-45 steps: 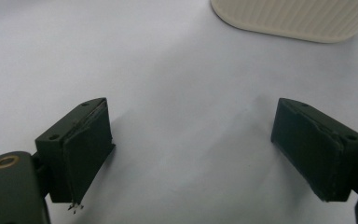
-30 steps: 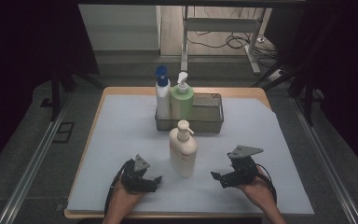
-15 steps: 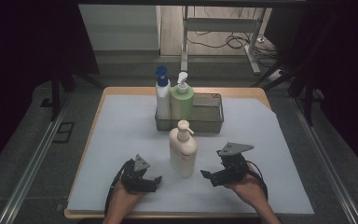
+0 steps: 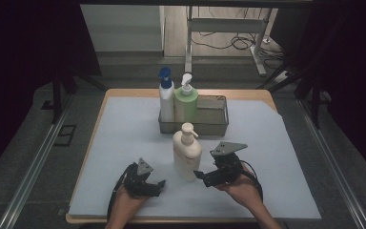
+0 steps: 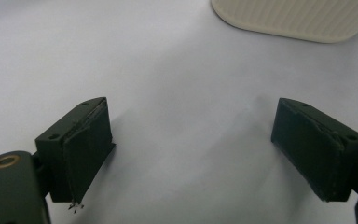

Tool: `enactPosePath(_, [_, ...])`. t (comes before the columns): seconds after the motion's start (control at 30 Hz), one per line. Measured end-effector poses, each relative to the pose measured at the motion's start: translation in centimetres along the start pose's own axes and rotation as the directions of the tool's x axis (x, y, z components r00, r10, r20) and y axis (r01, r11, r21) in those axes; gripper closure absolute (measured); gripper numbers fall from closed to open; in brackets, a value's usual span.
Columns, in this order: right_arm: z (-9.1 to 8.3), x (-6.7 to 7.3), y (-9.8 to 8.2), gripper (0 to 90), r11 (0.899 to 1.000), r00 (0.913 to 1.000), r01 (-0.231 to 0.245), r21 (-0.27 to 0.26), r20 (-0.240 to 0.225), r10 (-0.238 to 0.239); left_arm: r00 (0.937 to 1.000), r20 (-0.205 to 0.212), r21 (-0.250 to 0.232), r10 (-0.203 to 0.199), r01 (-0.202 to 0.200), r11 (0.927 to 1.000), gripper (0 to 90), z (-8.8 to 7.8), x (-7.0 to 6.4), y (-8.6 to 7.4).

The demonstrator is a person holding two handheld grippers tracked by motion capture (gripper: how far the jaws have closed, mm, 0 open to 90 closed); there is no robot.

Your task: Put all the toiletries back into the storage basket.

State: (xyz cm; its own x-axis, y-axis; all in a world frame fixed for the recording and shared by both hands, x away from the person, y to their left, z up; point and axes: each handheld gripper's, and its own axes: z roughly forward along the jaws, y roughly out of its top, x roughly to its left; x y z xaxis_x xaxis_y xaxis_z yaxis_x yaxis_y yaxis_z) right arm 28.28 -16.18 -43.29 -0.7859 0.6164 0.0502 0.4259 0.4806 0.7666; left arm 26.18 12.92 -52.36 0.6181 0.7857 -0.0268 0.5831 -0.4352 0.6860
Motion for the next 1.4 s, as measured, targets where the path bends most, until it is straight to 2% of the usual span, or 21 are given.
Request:
enactPosePath(0.4, [1.3,1.1,2.3,13.0,1.000,0.9998,-0.004,-0.008,0.021,0.004,1.0000,0.001,0.002,0.000,0.000,1.0000,12.1,0.0,0.0,0.0])
enactPosePath(0.67, [2.4,1.7,3.5,15.7,1.000,0.9983,-0.008,-0.013,0.058,0.009,1.0000,0.001,0.002,0.000,0.000,1.0000,12.1,0.0,0.0,0.0])
enactPosePath(0.87, [3.1,1.9,4.2,22.1,0.999,0.9972,-0.029,-0.031,0.068,0.031,1.0000,0.001,0.002,0.000,0.000,1.0000,12.1,0.0,0.0,0.0])
enactPosePath(1.0, [3.4,2.1,4.6,26.4,0.999,0.9970,-0.024,-0.042,0.073,0.027,1.0000,0.001,0.002,0.000,0.000,1.0000,12.1,0.0,0.0,0.0])
enactPosePath(1.23, [3.5,2.3,4.8,31.7,0.999,0.9942,-0.005,-0.042,0.108,0.010,1.0000,0.001,0.002,0.000,0.000,1.0000,12.1,0.0,0.0,0.0])
enactPosePath(1.33, [3.3,2.2,4.9,35.2,1.000,0.9944,0.001,-0.028,0.106,0.002,1.0000,0.001,0.003,0.000,0.000,1.0000,12.1,0.0,0.0,0.0])
enactPosePath(1.4, [3.2,1.9,5.0,35.7,1.000,0.9963,-0.008,-0.020,0.086,0.010,1.0000,0.001,0.003,0.000,0.000,1.0000,12.1,0.0,0.0,0.0])
